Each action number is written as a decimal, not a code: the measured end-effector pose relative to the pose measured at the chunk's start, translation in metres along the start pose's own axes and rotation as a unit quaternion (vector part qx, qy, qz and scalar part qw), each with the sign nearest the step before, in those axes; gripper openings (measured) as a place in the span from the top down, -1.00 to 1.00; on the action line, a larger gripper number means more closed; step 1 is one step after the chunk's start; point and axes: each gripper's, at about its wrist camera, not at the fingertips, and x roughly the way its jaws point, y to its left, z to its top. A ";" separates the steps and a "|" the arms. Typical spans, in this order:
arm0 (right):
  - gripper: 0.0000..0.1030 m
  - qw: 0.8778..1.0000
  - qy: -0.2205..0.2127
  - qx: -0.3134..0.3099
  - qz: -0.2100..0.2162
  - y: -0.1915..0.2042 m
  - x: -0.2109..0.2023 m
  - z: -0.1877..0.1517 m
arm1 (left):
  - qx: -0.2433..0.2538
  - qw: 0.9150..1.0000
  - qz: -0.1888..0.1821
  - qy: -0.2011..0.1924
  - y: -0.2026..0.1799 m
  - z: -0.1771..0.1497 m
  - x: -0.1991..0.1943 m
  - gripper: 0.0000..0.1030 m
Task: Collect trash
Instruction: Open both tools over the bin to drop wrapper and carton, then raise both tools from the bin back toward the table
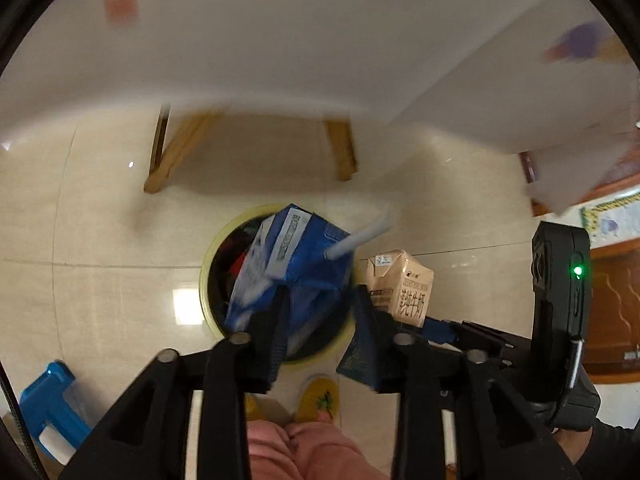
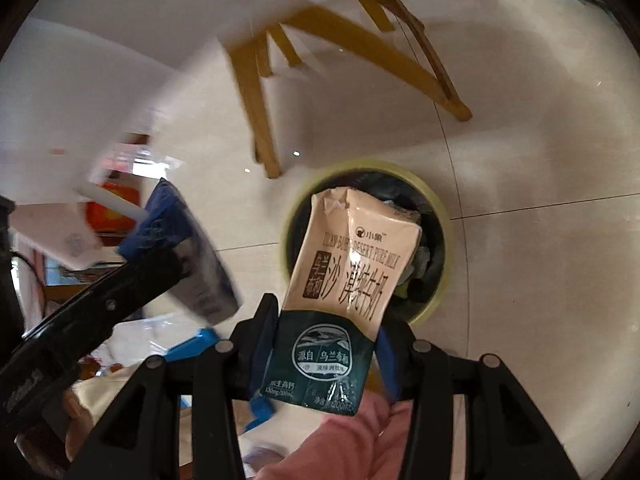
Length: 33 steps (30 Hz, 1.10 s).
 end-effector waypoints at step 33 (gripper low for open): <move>-0.18 0.995 -0.079 -0.025 0.052 0.042 -0.141 -0.032 | -0.013 0.997 0.060 -0.037 -0.050 -0.025 -0.131 0.02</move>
